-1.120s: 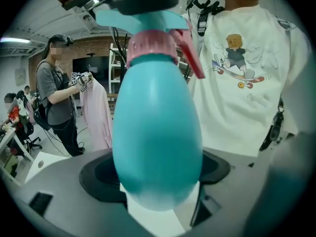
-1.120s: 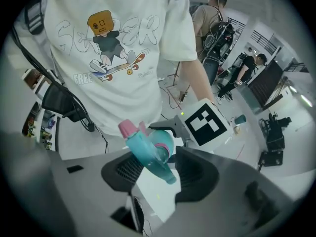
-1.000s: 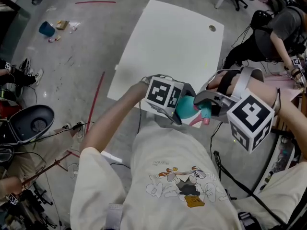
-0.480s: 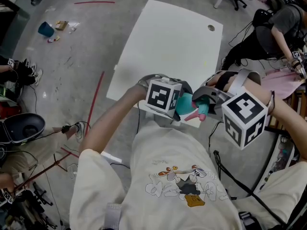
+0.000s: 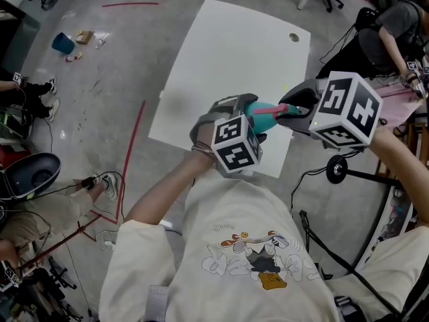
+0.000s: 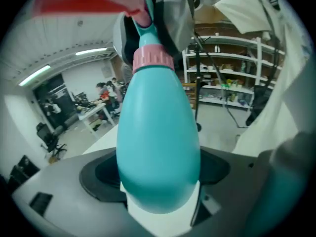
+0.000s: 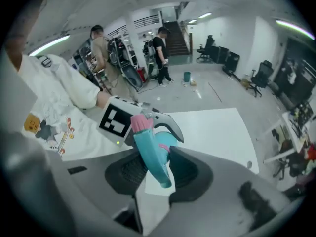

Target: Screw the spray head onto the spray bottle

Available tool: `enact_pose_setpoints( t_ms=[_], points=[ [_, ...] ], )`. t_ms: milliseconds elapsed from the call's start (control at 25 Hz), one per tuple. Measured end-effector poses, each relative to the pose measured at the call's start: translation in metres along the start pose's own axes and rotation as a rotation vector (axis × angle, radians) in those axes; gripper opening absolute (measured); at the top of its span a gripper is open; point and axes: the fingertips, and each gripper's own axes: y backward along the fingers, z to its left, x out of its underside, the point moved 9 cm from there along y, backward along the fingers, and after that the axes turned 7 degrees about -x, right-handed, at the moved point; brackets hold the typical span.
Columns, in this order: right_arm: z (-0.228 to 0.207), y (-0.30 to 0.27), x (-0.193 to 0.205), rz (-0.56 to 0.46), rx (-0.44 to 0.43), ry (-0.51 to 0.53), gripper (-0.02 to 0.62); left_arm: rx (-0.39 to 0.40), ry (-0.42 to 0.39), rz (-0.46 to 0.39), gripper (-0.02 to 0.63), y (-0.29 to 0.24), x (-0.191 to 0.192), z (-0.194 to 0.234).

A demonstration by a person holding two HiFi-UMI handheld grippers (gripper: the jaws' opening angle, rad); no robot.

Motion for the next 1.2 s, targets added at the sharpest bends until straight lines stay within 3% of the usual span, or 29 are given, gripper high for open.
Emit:
enact_pose_setpoints(
  t_ms=[80,160,440,640,800,920,1040,1200],
  points=[
    [-0.006,0.001,0.002,-0.017,0.03,-0.073,0.126,-0.121,0.023,0.028,0.422,-0.004,-0.004,0.002],
    [-0.006,-0.002,0.003,-0.011,0.051,-0.094,0.126,-0.166,0.044,0.044,0.422,-0.01,-0.005,-0.001],
    [0.003,-0.019,0.001,0.089,0.112,0.047,0.137,-0.079,0.088,-0.039,0.422,-0.018,0.016,-0.009],
    [0.021,-0.008,-0.013,0.007,0.137,0.041,0.155,-0.026,0.261,-0.149,0.422,-0.001,0.046,-0.012],
    [0.025,0.001,-0.015,-0.166,0.172,-0.007,0.153,-0.034,0.336,-0.175,0.422,0.015,0.053,-0.008],
    [0.008,0.011,0.015,-0.455,0.223,-0.079,0.149,-0.057,0.357,-0.186,0.423,0.006,0.045,-0.003],
    [-0.023,0.014,0.053,-0.733,0.353,-0.196,0.144,-0.088,0.392,-0.212,0.422,-0.006,0.042,0.013],
    [-0.045,-0.032,0.083,-0.851,0.485,-0.327,0.144,-0.159,0.379,-0.223,0.422,-0.023,0.067,0.025]
  ],
)
